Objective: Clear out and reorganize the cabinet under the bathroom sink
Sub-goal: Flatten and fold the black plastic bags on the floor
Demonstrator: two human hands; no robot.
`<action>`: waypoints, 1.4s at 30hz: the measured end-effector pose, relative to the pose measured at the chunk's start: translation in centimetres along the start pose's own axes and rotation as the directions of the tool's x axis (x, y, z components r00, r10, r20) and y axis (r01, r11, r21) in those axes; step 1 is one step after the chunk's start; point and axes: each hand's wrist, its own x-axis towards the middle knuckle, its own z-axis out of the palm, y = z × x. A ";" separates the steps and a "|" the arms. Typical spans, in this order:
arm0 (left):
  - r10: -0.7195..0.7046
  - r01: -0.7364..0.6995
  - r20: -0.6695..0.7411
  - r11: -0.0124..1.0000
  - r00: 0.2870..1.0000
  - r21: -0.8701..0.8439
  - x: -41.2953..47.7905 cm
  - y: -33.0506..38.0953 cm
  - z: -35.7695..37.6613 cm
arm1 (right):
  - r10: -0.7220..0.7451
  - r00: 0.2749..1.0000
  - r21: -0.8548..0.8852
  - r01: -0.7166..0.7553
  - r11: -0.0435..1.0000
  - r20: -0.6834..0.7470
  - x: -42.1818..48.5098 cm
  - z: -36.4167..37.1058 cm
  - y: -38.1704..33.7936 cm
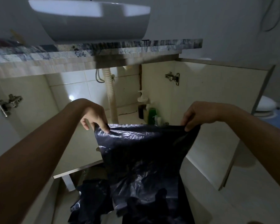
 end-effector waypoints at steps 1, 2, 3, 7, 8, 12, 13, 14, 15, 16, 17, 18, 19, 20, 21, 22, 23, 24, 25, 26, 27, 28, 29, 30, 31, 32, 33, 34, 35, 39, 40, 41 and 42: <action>-0.023 0.022 0.037 0.999 0.999 0.026 0.2 0.3 0.0 | 0.025 1.000 -0.030 -0.024 0.999 0.016 0.3 -0.3 -0.2; -0.037 0.035 0.042 0.998 0.998 0.050 0.7 0.6 0.0 | 0.041 0.999 -0.062 -0.041 0.997 0.006 0.6 -0.4 -0.3; -0.041 0.040 0.011 0.998 0.999 0.052 1.4 1.0 -0.1 | 0.052 0.998 -0.109 -0.055 0.992 -0.028 1.2 -0.5 -0.3; 0.025 -0.002 -0.348 0.998 0.937 0.068 4.4 2.4 -0.7 | 0.115 0.939 -0.174 -0.178 0.969 -0.324 4.2 0.0 0.6; 0.049 -0.009 -0.449 0.996 0.892 0.092 4.9 2.9 -0.9 | 0.141 0.901 -0.134 -0.213 0.968 -0.410 4.5 0.1 0.8; 0.080 -0.039 -0.728 0.997 0.681 0.073 5.6 4.3 -1.6 | 0.092 0.734 -0.098 -0.212 0.972 -0.672 3.9 -0.9 1.1; 0.082 -0.068 -0.773 0.996 0.628 0.051 5.1 4.8 -1.6 | 0.066 0.697 -0.085 -0.180 0.980 -0.714 3.5 -1.3 1.1; 0.079 -0.110 -0.812 0.994 0.578 0.018 4.7 5.2 -1.6 | 0.039 0.665 -0.071 -0.138 0.988 -0.746 3.0 -1.6 1.1; 0.070 -0.158 -0.843 0.987 0.533 -0.019 4.2 5.6 -1.6 | 0.013 0.646 -0.064 -0.097 0.993 -0.763 2.5 -1.9 1.1; 0.057 -0.199 -0.865 0.979 0.499 -0.051 3.5 5.9 -1.4 | -0.004 0.645 -0.058 -0.061 0.996 -0.764 2.0 -2.1 1.2; 0.055 -0.228 -0.875 0.971 0.481 -0.065 2.8 5.9 -1.0 | -0.011 0.666 -0.049 -0.038 0.998 -0.746 1.4 -2.3 1.3; 0.070 -0.243 -0.868 0.968 0.492 -0.060 2.2 5.8 -0.5 | 0.001 0.713 -0.030 -0.031 0.999 -0.701 0.7 -2.3 1.4; 0.103 -0.251 -0.841 0.967 0.532 -0.041 1.8 5.4 0.0 | 0.029 0.778 -0.002 -0.039 0.999 -0.627 0.0 -2.1 1.5; 0.153 -0.260 -0.784 0.966 0.601 -0.010 1.3 5.0 0.5 | 0.070 0.855 0.025 -0.066 0.997 -0.515 -0.6 -2.0 1.7; 0.201 -0.264 -0.693 0.964 0.693 0.016 1.0 4.4 1.1 | 0.117 0.922 0.046 -0.107 0.993 -0.369 -1.1 -1.5 2.1; 0.236 -0.268 -0.572 0.963 0.786 0.028 0.7 3.7 1.6 | 0.156 0.964 0.057 -0.148 0.987 -0.215 -1.6 -1.1 2.4; 0.248 -0.272 -0.423 0.962 0.871 0.004 0.6 3.1 2.2 | 0.198 0.978 0.071 -0.193 0.979 -0.062 -2.0 -0.5 2.9; 0.235 -0.260 -0.268 0.964 0.934 -0.062 0.7 2.5 3.0 | 0.235 0.969 0.094 -0.241 0.966 0.077 -2.2 0.3 3.4; 0.205 -0.222 -0.127 0.966 0.970 -0.133 0.7 2.2 3.8 | 0.258 0.948 0.106 -0.281 0.954 0.189 -2.4 1.1 3.9; 0.167 -0.166 -0.013 0.970 0.986 -0.175 0.9 2.1 4.8 | 0.271 0.923 0.106 -0.309 0.945 0.275 -2.5 2.1 4.3; 0.131 -0.119 0.061 0.978 0.990 -0.174 1.2 2.1 5.8 | 0.280 0.898 0.095 -0.329 0.939 0.340 -2.6 3.1 4.8; 0.103 -0.088 0.104 0.986 0.989 -0.140 1.6 2.2 6.9 | 0.294 0.874 0.080 -0.349 0.934 0.388 -2.6 4.3 5.2; 0.081 -0.065 0.144 0.992 0.986 -0.108 2.0 2.4 8.1 | 0.310 0.849 0.063 -0.371 0.927 0.429 -2.5 5.4 5.6; 0.072 -0.057 0.194 0.995 0.978 -0.082 2.4 2.8 9.2 | 0.329 0.821 0.047 -0.395 0.918 0.466 -2.5 6.6 5.9; 0.062 -0.048 0.254 0.997 0.965 -0.059 2.6 3.2 10.5 | 0.350 0.789 0.024 -0.418 0.908 0.504 -2.4 7.9 6.2; 0.045 -0.037 0.299 0.999 0.953 -0.032 2.9 3.4 11.6 | 0.369 0.759 -0.003 -0.435 0.900 0.536 -2.4 9.0 6.5; 0.022 -0.021 0.340 1.000 0.940 -0.004 3.1 3.9 12.7 | 0.388 0.730 -0.035 -0.448 0.893 0.562 -2.3 10.3 6.7; -0.004 -0.004 0.359 1.000 0.933 0.022 3.6 3.8 14.0 | 0.411 0.703 -0.071 -0.459 0.886 0.580 -2.2 11.7 7.0; -0.028 0.010 0.367 0.999 0.930 0.051 4.1 3.8 15.2 | 0.434 0.677 -0.111 -0.465 0.878 0.595 -2.2 13.1 7.3; -0.108 0.076 0.411 0.993 0.905 0.093 5.9 3.8 19.4 | 0.491 0.555 -0.221 -0.482 0.848 0.672 -2.4 18.4 8.3; -0.116 0.064 0.510 0.991 0.852 0.118 5.7 4.1 20.4 | 0.506 0.522 -0.248 -0.486 0.838 0.687 -2.5 19.7 8.4; -0.122 0.059 0.567 0.990 0.815 0.128 5.5 4.4 21.2 | 0.522 0.493 -0.287 -0.476 0.831 0.696 -2.6 20.9 8.3; -0.123 0.062 0.597 0.991 0.792 0.122 5.4 4.7 22.1 | 0.537 0.461 -0.327 -0.460 0.825 0.707 -2.8 22.3 8.4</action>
